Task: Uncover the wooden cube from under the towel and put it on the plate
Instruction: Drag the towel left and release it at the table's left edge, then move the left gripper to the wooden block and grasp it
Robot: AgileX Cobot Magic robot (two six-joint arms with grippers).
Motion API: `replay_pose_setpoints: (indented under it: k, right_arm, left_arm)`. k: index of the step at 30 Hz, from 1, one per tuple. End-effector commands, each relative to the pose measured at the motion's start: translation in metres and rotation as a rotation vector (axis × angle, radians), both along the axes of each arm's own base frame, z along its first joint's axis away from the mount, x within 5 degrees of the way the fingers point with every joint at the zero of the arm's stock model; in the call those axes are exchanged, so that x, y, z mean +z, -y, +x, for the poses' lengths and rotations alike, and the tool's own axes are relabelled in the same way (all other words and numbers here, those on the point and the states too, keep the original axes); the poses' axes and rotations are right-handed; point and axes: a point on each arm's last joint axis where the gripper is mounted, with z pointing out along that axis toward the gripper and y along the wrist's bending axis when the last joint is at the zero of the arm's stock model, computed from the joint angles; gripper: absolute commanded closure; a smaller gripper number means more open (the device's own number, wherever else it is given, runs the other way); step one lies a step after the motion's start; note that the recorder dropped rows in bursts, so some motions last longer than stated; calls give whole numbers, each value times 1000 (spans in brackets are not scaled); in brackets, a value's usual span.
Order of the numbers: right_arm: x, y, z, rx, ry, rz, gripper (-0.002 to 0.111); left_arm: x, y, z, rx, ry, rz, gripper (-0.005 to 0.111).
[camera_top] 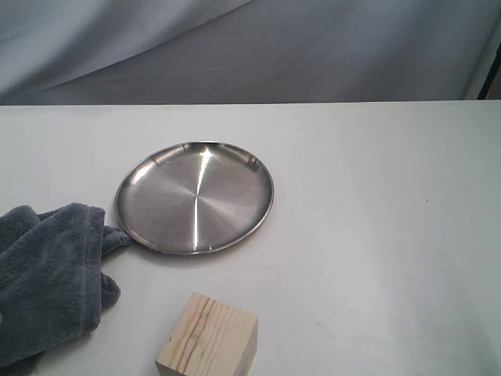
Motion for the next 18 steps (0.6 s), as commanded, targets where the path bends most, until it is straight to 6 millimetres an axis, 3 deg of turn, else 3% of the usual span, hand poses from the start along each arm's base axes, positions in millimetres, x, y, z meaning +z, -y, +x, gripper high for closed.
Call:
replay_pose_setpoints:
  k: [1,3,5,12,15,18]
  right_arm:
    - [0,1,0,-7,5,-3,108]
    - [0,1,0,-7,5,-3,108]
    - [0,1,0,-7,5,-3,108]
    - [0,1,0,-7,5,-3,108]
    - [0,1,0,-7,5,-3,108]
    - [0,1,0,-7,5,-3,108]
  left_arm:
    - [-2,2,1,-6,9,-10,53]
    - [-2,4,0,10,-1,-36,31]
    - [-4,4,-3,15,-23,-37,20]
    - [-1,-8,-14,-9,-154,97,18]
    - [14,-2,-11,-21,-97,65,18]
    - [48,15,-10,-123,66,15,18]
